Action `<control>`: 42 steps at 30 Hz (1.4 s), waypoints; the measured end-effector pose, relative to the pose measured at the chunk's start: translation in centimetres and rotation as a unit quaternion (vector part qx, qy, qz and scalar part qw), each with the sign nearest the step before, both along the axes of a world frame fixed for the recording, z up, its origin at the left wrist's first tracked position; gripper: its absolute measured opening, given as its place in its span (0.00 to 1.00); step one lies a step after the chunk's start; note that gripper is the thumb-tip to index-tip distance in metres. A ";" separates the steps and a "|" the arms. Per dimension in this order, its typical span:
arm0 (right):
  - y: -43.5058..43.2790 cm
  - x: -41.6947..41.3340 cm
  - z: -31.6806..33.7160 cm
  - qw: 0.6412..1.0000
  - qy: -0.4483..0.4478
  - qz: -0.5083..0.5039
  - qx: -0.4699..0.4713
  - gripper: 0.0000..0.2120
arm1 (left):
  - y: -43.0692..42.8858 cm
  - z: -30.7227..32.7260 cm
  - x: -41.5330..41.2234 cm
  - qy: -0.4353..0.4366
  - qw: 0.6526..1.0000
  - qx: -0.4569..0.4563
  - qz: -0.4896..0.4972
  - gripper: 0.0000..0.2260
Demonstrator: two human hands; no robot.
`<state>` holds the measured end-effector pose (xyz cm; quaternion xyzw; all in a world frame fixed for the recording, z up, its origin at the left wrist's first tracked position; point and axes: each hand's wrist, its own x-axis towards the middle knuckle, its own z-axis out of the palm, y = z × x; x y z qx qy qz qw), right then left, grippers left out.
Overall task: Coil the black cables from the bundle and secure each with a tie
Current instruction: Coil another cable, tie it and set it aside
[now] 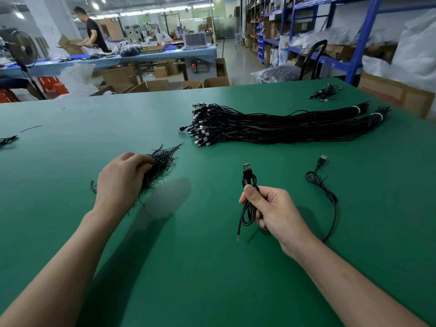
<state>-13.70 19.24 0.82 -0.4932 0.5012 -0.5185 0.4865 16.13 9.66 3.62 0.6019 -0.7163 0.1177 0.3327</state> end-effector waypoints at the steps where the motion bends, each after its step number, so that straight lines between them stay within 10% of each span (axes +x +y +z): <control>1: 0.0 0.0 0.0 1.000 0.001 -0.002 -0.002 0.19 | 0.1 0.3 -0.2 0.034 0.999 -0.017 -0.009 0.05; 9: 0.1 0.4 0.1 0.997 -0.066 -0.017 0.020 0.18 | 2.7 2.1 -6.1 0.348 0.919 0.056 -0.175 0.08; 29: -0.5 0.5 -0.9 0.990 -0.113 -0.080 -0.023 0.17 | 7.6 -2.7 -14.5 0.494 0.790 0.193 -0.307 0.03; 42: -0.7 1.2 -1.5 0.995 -0.034 -0.066 -0.060 0.19 | 7.7 -2.9 -14.5 0.460 0.817 0.162 -0.307 0.05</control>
